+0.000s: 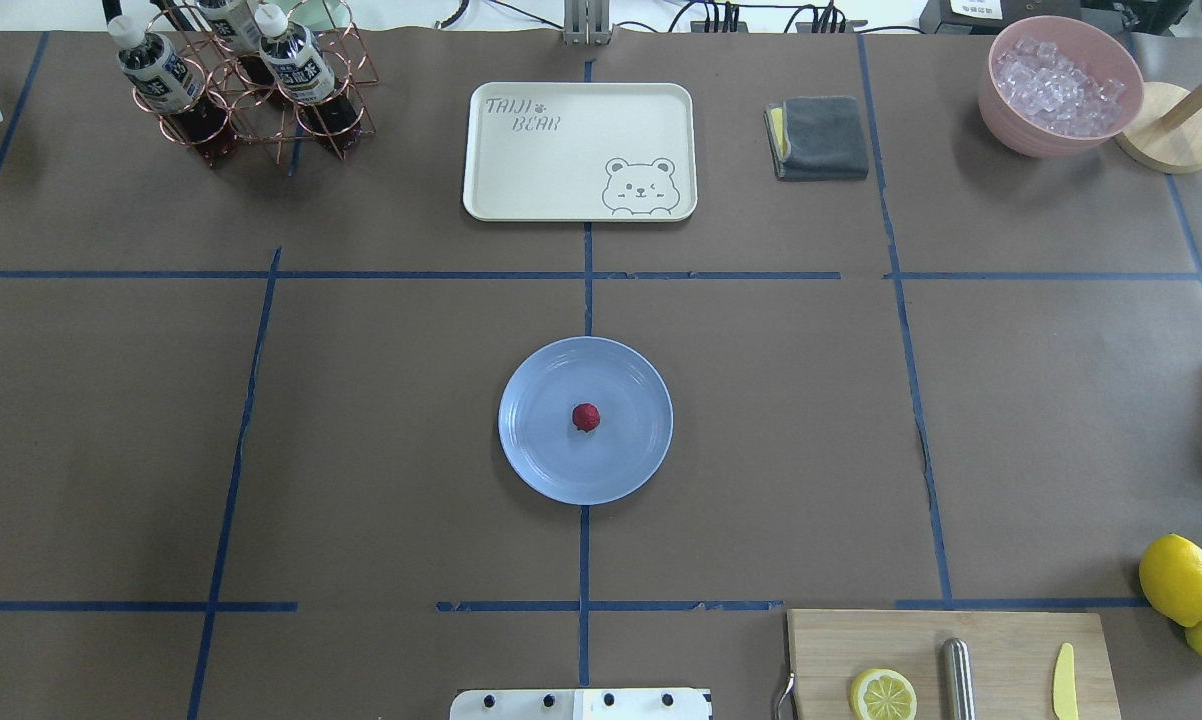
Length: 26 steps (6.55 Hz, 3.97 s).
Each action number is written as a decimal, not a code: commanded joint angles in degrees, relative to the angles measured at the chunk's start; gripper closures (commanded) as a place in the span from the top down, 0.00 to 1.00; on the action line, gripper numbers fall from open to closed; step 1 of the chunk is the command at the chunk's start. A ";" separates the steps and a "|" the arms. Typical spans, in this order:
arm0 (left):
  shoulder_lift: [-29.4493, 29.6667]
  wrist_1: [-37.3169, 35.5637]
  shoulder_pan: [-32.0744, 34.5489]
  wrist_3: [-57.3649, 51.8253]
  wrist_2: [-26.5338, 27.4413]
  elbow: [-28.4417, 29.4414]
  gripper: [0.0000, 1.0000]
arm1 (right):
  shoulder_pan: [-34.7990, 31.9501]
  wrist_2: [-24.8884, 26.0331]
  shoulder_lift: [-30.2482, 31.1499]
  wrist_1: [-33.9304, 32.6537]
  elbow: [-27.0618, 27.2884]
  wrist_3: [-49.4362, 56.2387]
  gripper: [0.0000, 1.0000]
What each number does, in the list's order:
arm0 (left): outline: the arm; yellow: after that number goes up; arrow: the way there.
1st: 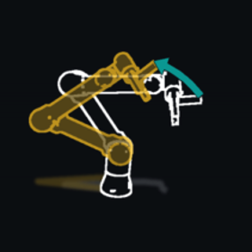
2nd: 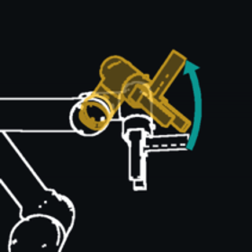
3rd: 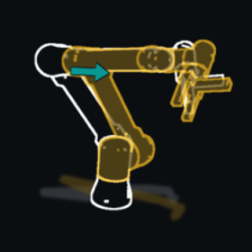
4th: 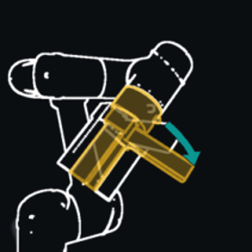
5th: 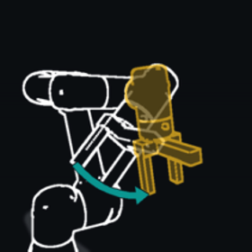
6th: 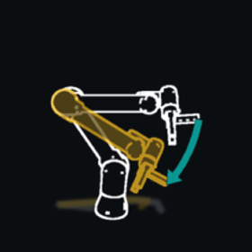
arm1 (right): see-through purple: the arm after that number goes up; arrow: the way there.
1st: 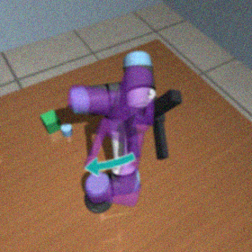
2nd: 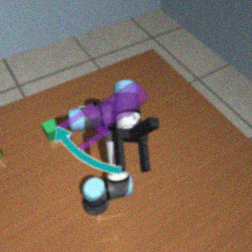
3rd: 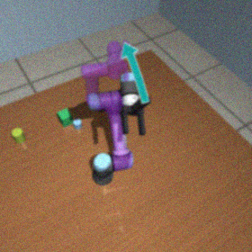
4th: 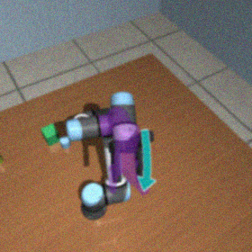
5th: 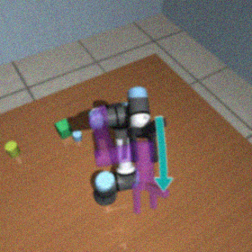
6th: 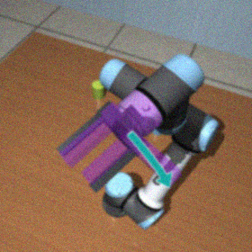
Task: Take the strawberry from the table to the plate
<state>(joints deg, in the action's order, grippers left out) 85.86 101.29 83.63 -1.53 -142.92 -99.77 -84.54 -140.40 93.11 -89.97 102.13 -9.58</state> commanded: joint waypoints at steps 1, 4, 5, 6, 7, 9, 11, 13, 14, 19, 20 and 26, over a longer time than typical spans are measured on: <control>0.80 0.66 -0.04 0.21 1.23 0.98 1.00 | 0.16 -0.05 -0.47 0.32 -1.32 -0.61 1.00; 0.36 0.66 0.49 0.21 3.70 1.15 1.00 | 0.25 -0.14 -0.30 0.50 -1.23 0.08 1.00; 0.80 0.66 0.40 0.21 3.78 1.33 1.00 | 0.25 -0.48 -0.13 1.19 -1.32 0.08 1.00; 0.71 0.92 0.48 0.03 4.05 1.16 1.00 | 0.25 -0.23 -0.21 1.55 -2.80 -0.35 1.00; 0.71 0.93 0.49 0.21 4.48 1.33 1.00 | 0.25 -0.14 -1.43 1.55 -3.68 -0.53 1.00; 0.80 1.02 0.49 0.03 4.58 1.24 1.00 | 0.25 -0.13 -2.15 1.55 -4.22 -0.79 1.00; 0.71 1.10 0.49 -0.23 4.58 0.98 1.00 | 0.34 -0.05 -3.02 1.64 -5.01 -0.71 1.00; -2.26 8.62 0.57 -0.14 4.58 1.50 1.00 | 0.25 0.04 -3.03 1.64 -5.10 -0.62 1.00; -4.62 14.93 0.57 0.03 6.32 1.77 1.00 | 0.25 0.04 -2.85 1.55 -5.27 -0.62 1.00; -4.66 0.78 0.14 -0.23 7.92 1.88 1.00 | 0.25 -0.05 -2.76 1.64 -7.65 -0.53 1.00; -3.95 -5.08 0.31 -0.23 8.00 1.60 1.00 | 0.25 -0.05 -2.76 1.64 -7.65 -0.53 1.00; -1.85 -15.14 2.50 -5.24 7.74 2.56 1.00 | 0.25 -0.05 -2.85 1.55 -8.00 -0.71 1.00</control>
<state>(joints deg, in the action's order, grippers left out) 83.13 87.83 85.46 -5.30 -135.11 -97.44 -84.29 -140.45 90.27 -88.35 94.13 -10.25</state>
